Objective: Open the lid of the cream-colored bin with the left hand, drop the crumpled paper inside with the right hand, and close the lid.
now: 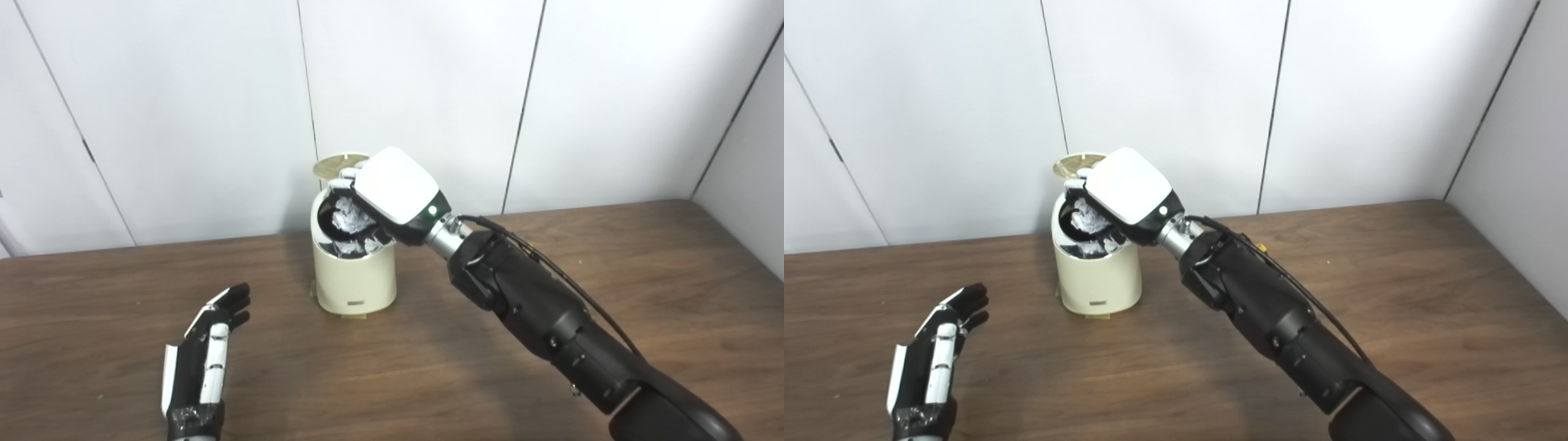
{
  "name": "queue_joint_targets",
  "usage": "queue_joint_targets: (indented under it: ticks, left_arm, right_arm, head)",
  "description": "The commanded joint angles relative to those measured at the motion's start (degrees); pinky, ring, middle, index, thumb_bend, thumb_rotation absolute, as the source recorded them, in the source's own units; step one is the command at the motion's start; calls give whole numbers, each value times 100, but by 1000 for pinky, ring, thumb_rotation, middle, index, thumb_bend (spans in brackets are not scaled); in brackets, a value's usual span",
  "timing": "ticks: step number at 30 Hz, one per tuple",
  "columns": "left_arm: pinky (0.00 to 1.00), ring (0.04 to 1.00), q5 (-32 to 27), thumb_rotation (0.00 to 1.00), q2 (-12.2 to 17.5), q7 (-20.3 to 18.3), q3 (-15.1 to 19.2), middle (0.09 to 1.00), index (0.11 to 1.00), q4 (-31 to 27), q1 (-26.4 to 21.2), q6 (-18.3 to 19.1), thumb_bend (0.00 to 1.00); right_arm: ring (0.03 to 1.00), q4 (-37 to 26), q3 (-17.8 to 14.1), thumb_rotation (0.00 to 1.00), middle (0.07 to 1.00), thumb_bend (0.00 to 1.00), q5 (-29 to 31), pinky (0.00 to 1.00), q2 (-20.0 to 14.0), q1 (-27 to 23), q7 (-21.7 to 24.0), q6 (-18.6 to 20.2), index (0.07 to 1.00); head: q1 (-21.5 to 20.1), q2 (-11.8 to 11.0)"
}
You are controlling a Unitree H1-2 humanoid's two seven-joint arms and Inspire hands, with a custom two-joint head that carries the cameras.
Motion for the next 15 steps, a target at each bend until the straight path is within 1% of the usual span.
queue_joint_targets:
  ticks: [1, 4, 5, 9, 15]
  left_arm:
    - [817, 834, 17, 838, -30, 4, -33, 823, 795, 44, -94, -177, 330]
    - [813, 831, 36, 840, -27, 12, -33, 822, 794, 44, -92, -171, 331]
    - [810, 830, 46, 839, -25, 15, -33, 820, 792, 46, -93, -182, 337]
    - [808, 832, 38, 841, -11, -1, -36, 821, 794, 60, -96, -205, 346]
    - [814, 837, 26, 845, 5, -17, -38, 825, 799, 82, -100, -213, 356]
  right_arm:
    - [531, -116, -46, 30, 623, 1000, -30, 419, -80, -219, -41, 140, 595]
    - [559, -151, -42, 37, 639, 1000, -77, 431, -78, -210, -8, 180, 602]
    - [587, -166, -37, 42, 652, 1000, -99, 453, -81, -207, 11, 191, 613]
    - [625, -217, -37, 47, 664, 999, -115, 485, -91, -190, 98, 202, 625]
    - [632, -259, -32, 54, 661, 1000, -152, 495, -103, -173, 71, 216, 625]
  head:
    - [-8, 7]
    - [-9, 3]
    - [-8, 2]
    - [-11, 3]
    - [-20, 0]
